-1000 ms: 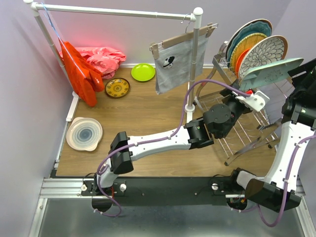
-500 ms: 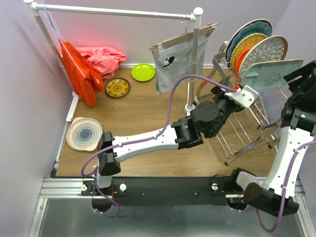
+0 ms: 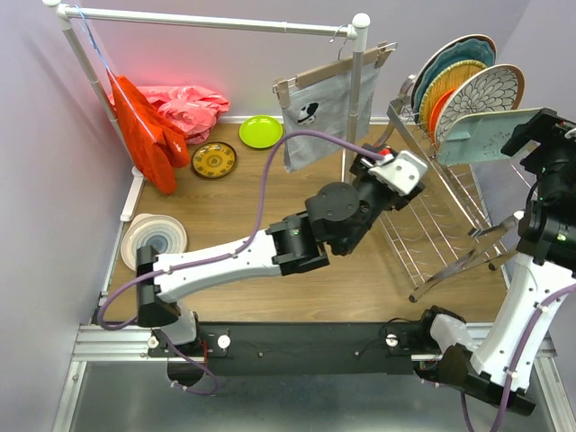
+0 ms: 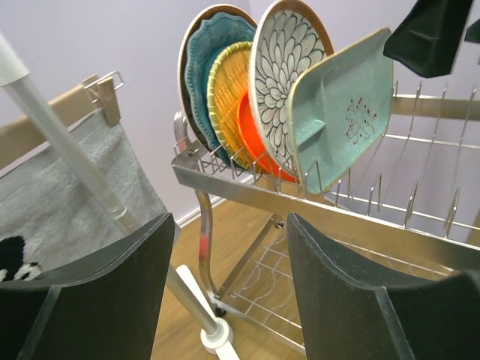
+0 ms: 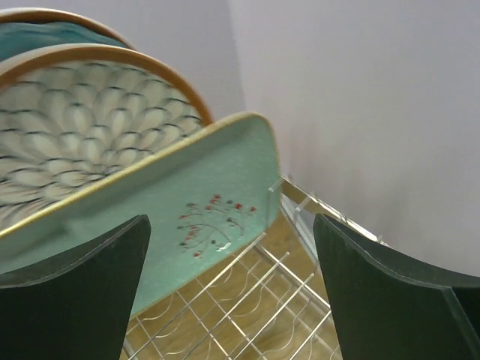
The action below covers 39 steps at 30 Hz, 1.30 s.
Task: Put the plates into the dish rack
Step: Insert the plate into the dish rack, then grab a plate with the right arm
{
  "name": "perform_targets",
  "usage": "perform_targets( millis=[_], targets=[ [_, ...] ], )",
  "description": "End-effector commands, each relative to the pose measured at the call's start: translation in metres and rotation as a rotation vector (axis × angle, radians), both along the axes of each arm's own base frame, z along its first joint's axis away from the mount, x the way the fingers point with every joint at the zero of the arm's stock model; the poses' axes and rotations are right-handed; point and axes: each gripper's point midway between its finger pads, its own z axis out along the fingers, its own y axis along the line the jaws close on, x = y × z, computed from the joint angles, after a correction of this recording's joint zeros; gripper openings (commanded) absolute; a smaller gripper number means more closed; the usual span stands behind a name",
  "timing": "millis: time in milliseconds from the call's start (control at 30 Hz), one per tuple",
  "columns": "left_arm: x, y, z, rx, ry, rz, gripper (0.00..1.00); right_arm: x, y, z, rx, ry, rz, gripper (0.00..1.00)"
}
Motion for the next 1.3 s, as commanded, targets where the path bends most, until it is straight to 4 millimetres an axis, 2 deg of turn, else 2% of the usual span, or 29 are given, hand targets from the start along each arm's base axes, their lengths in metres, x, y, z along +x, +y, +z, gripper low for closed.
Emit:
perform_targets(
  millis=[0,33,67,100,133,167,200,233,267,300,367,600,767,800,933,1067,1133,1167,1200,1233,1267],
  targets=[
    [-0.002,0.036,0.009,-0.073,0.087,-0.037,0.70,-0.018,0.054,0.027,-0.244,0.071,0.307,1.00],
    [-0.003,0.038,0.010,-0.073,0.091,-0.058,0.70,-0.016,0.057,0.042,-0.280,0.073,0.338,1.00],
    [0.003,0.049,0.011,-0.079,0.095,-0.051,0.70,-0.016,0.058,0.045,-0.343,0.104,0.369,1.00],
    [0.005,0.052,0.008,-0.070,0.108,-0.059,0.70,-0.018,0.064,0.033,-0.333,0.171,0.420,1.00],
    [0.002,0.052,0.010,-0.074,0.113,-0.102,0.70,-0.005,0.059,0.028,-0.335,0.220,0.446,1.00],
    [0.003,0.059,0.011,-0.075,0.113,-0.116,0.70,-0.012,0.061,0.049,-0.454,0.213,0.461,1.00],
    [0.009,0.067,0.012,-0.075,0.114,-0.112,0.70,-0.015,0.063,0.040,-0.454,0.271,0.494,1.00],
    [0.006,0.067,0.015,-0.076,0.106,-0.163,0.70,-0.004,0.057,0.034,-0.454,0.313,0.512,1.00],
    [0.005,0.075,0.016,-0.081,0.103,-0.179,0.70,-0.003,0.053,0.036,-0.514,0.340,0.520,1.00],
    [0.012,0.083,0.016,-0.087,0.103,-0.172,0.70,-0.012,0.055,0.045,-0.550,0.342,0.515,1.00],
    [0.008,0.091,0.009,-0.069,0.116,-0.218,0.70,-0.012,0.052,0.044,-0.602,0.367,0.519,1.00],
    [0.012,0.115,-0.005,-0.025,0.113,-0.225,0.70,-0.020,0.031,0.026,-0.912,0.532,0.536,0.95],
    [0.016,0.113,-0.015,0.005,0.121,-0.245,0.70,-0.017,0.030,0.033,-1.058,0.546,0.563,0.91],
    [0.016,0.111,-0.014,0.008,0.121,-0.252,0.70,-0.015,0.031,0.033,-1.123,0.550,0.584,0.88],
    [0.015,0.104,-0.006,0.005,0.137,-0.273,0.71,-0.012,0.032,0.030,-1.208,0.560,0.624,0.81],
    [0.017,0.098,-0.004,-0.058,0.201,-0.281,0.70,-0.005,0.027,0.033,-1.237,0.567,0.620,0.84],
    [0.018,0.093,-0.008,-0.074,0.244,-0.284,0.70,-0.001,0.021,0.039,-1.265,0.572,0.589,0.86],
    [0.018,0.091,-0.004,-0.090,0.256,-0.290,0.71,0.001,0.019,0.042,-1.276,0.569,0.575,0.86],
    [0.020,0.083,-0.011,-0.094,0.291,-0.299,0.71,0.005,0.015,0.049,-1.303,0.559,0.539,0.86],
    [0.021,0.081,-0.015,-0.087,0.311,-0.300,0.70,0.009,0.011,0.044,-1.307,0.575,0.543,0.86],
    [0.020,0.078,-0.010,-0.097,0.318,-0.307,0.70,0.010,0.009,0.044,-1.323,0.580,0.540,0.86]
  ],
)
